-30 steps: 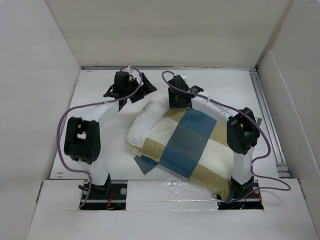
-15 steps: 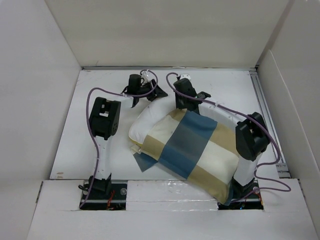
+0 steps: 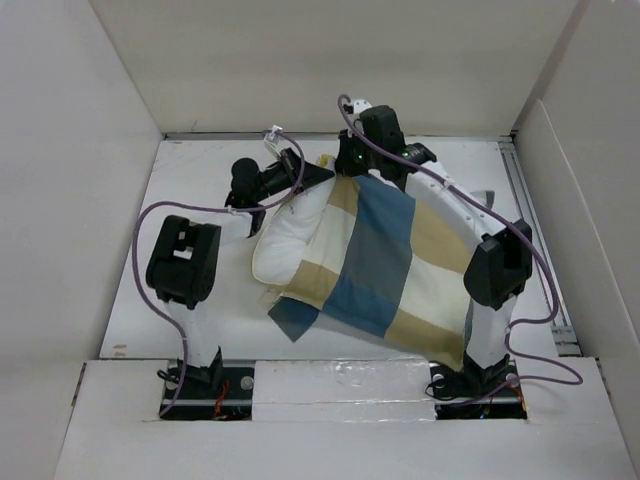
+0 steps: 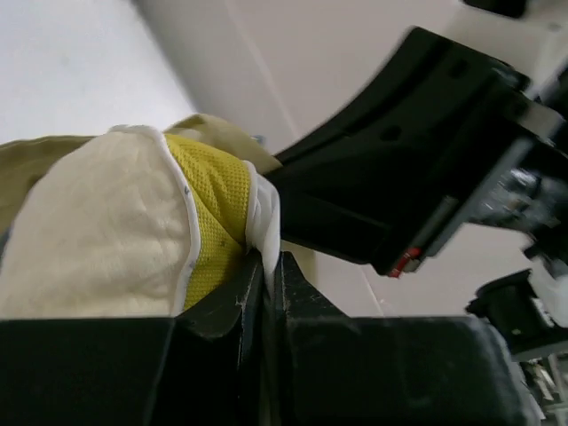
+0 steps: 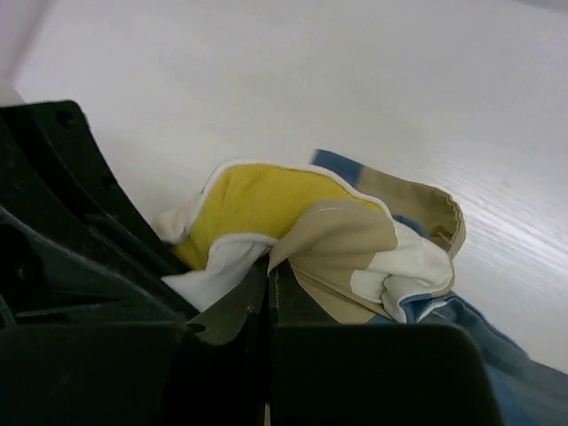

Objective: Put the pillow into the pillowcase

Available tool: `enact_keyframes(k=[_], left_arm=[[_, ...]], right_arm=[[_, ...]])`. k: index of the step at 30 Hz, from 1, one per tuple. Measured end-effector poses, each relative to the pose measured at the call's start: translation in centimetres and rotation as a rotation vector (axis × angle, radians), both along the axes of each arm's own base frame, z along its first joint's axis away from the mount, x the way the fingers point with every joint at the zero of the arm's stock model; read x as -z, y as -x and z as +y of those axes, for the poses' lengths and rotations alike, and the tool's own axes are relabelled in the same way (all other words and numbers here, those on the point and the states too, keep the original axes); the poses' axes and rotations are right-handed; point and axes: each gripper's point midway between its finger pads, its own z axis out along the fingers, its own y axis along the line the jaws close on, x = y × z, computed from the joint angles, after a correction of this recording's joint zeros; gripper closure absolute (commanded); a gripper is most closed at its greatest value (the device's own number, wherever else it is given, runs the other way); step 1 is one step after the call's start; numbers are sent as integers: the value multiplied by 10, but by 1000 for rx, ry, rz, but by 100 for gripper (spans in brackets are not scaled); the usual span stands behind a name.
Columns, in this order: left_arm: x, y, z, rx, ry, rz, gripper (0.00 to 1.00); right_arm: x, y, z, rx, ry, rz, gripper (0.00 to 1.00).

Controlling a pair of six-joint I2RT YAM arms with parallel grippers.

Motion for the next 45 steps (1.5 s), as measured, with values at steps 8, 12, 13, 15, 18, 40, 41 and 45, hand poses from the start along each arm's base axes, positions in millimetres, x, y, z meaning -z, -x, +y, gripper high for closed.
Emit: enact_keyframes(k=[8,12,13,15,18,40,41,45], left_arm=[[-78,51,29,-88,30,-255,100],[-87,63,34,-108,11,-343,100],[-86,65,35,-112,4,-356,100],[-84,68,35,-115,-16,-383,100],[-75,74,29,-101,-50,-396,100],[-54,98,20,-19,-148,-380,99],[-49,94,21,-36,-158,-345,96],[-20,75,30,-145,-206,-189,46]], right_arm=[[-94,45,53,-296,-291,-72,100],[-127,65,70,-418,-439,-100,100],[-128,70,71,-432,-465,-94,100],[-136,81,73,-462,-523,-92,100],[-151,100,75,-514,-601,-98,100],[-145,202,113,-852,-1076,182,100],[-140,196,109,-826,-1042,168,100],[-123,160,97,-658,-866,78,94]])
